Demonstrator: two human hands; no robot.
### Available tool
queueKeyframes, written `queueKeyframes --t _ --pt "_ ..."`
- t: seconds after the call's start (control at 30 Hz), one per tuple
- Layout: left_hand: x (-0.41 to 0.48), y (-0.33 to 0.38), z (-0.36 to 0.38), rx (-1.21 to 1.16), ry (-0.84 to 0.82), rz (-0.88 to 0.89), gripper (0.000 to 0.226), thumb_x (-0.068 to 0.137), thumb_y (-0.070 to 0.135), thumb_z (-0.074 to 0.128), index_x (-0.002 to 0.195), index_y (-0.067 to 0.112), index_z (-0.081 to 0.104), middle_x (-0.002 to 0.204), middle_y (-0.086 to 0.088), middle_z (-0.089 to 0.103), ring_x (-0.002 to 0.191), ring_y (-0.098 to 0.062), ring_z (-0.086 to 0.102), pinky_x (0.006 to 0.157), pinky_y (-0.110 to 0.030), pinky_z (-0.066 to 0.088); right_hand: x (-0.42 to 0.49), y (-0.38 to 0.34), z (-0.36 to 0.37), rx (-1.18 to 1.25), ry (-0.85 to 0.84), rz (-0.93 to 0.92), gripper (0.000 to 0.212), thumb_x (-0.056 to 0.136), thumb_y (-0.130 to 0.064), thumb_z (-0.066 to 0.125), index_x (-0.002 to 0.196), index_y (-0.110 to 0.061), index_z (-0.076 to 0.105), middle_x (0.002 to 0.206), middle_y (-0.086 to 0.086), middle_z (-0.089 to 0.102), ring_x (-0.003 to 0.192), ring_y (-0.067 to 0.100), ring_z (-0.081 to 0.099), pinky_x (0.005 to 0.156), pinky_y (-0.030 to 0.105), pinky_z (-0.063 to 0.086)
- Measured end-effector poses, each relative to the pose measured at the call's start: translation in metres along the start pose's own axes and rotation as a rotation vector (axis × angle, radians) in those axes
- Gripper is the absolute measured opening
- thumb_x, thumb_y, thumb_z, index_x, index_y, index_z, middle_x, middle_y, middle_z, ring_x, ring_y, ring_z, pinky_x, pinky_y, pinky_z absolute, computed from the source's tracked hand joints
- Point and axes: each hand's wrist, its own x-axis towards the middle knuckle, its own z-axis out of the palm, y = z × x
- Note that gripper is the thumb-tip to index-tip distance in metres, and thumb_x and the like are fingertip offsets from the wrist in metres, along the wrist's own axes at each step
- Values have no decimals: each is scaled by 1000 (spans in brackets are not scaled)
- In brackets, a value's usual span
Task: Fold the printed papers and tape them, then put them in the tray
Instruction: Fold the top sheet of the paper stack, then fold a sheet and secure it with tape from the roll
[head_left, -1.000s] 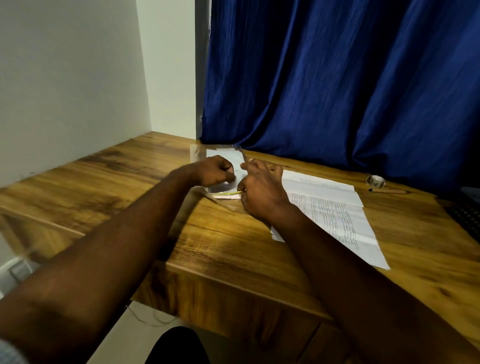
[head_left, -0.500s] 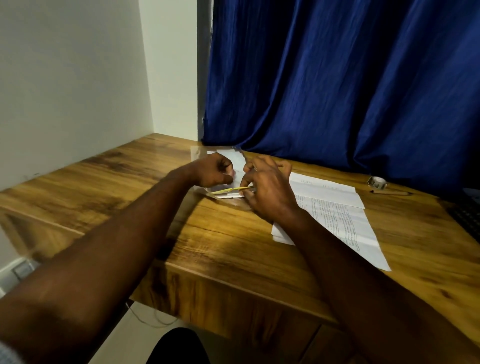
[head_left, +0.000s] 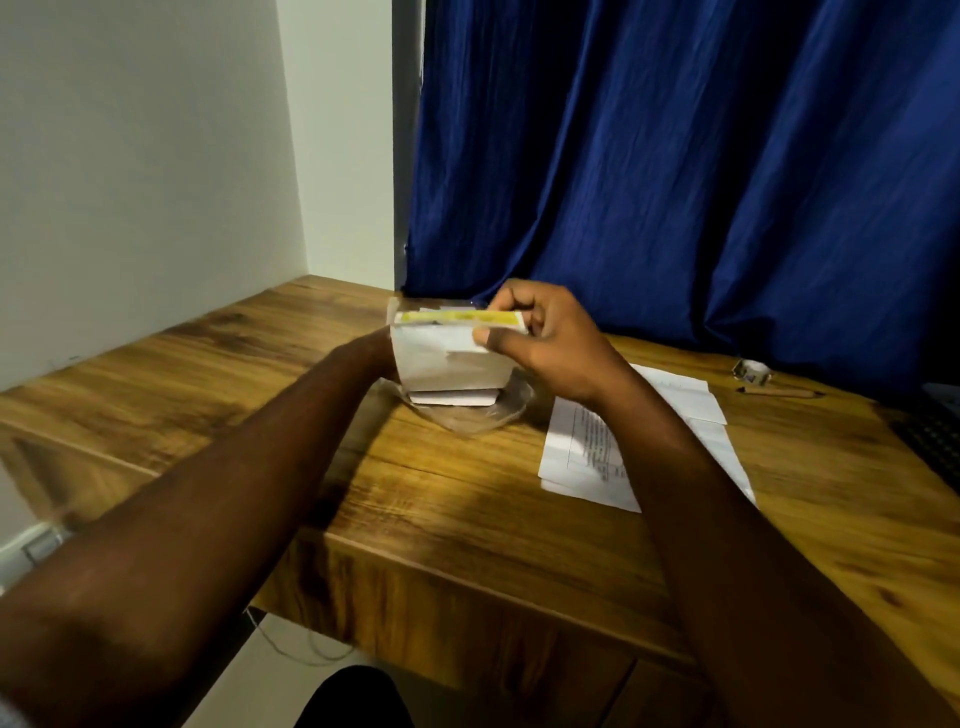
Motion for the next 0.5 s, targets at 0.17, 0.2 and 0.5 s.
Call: queueKeyframes --t 0.17,0.2,0.5 --pt "0 -2 5 137 9 58 27 84 -6 79 108 -2 69 94 1 52 86 -12 50 70 -9 40 11 -27 -20 166 259 -51 18 94 -9 77 88 -21 64 87 -5 71 78 3 67 68 22 55" --pt "0 -1 4 169 12 68 37 82 -6 81 116 -7 67 101 -4 54 94 -20 53 73 -13 37 13 -30 -26 171 317 -48 20 95 -9 76 88 -22 63 89 -2 70 78 3 68 68 23 56" --pt "5 2 6 69 -43 96 51 92 22 80 138 10 60 132 -10 65 109 -19 61 88 -29 50 24 -22 -75 449 853 86 23 95 -9 74 84 -21 58 85 -2 66 67 1 63 61 23 52"
